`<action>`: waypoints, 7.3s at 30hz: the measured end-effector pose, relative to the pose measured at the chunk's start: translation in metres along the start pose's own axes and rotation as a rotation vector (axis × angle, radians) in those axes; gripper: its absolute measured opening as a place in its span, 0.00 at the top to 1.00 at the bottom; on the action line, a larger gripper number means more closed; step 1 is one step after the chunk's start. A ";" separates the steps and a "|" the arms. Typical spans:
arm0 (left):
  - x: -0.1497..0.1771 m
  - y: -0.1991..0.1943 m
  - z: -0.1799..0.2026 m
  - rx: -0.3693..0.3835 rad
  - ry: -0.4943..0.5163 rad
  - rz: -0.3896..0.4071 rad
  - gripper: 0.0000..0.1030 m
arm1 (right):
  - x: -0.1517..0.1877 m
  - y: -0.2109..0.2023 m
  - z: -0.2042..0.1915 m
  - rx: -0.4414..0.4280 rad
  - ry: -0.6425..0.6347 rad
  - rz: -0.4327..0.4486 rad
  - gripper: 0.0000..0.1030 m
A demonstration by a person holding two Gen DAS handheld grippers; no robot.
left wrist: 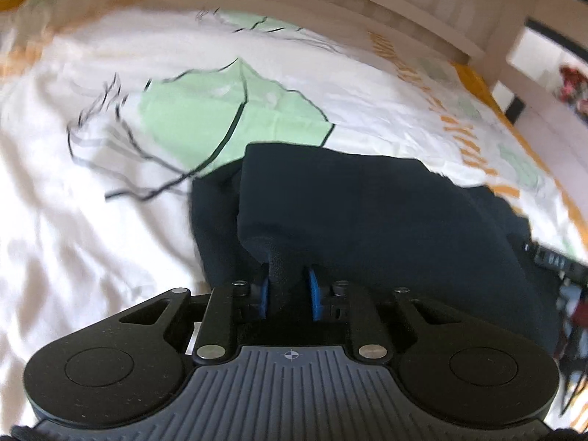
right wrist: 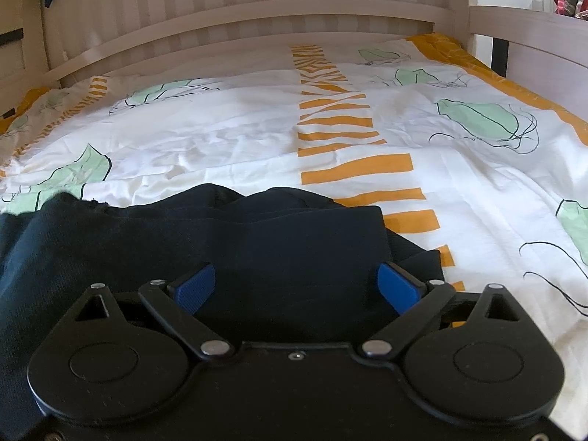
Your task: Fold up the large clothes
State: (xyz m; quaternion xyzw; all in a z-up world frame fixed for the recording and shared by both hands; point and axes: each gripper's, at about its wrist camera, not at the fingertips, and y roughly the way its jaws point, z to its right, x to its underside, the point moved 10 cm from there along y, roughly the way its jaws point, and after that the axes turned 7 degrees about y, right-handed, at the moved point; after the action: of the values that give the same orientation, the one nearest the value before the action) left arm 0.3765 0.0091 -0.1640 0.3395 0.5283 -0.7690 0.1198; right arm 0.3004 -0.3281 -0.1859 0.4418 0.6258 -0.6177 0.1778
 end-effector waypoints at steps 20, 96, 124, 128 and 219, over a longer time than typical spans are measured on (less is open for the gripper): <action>0.005 -0.016 0.018 0.061 0.013 0.025 0.14 | 0.002 -0.008 0.002 -0.083 0.048 -0.037 0.01; 0.121 -0.117 -0.005 -0.082 -0.151 -0.040 0.36 | 0.096 -0.141 0.058 -0.255 0.288 -0.395 0.19; 0.109 -0.066 0.168 -0.060 0.164 0.043 0.22 | 0.093 -0.122 0.053 -0.316 0.257 -0.259 0.00; 0.115 -0.061 0.167 -0.096 0.207 0.090 0.12 | 0.093 -0.123 0.053 -0.315 0.256 -0.259 0.00; 0.183 -0.198 0.153 0.107 0.097 0.098 0.65 | 0.107 -0.144 -0.310 -0.971 0.168 -0.778 0.32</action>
State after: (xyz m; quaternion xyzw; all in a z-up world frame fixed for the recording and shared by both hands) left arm 0.0728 -0.0138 -0.1058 0.4075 0.4744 -0.7721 0.1133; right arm 0.2314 0.0178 -0.1256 0.0976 0.9619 -0.2454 0.0706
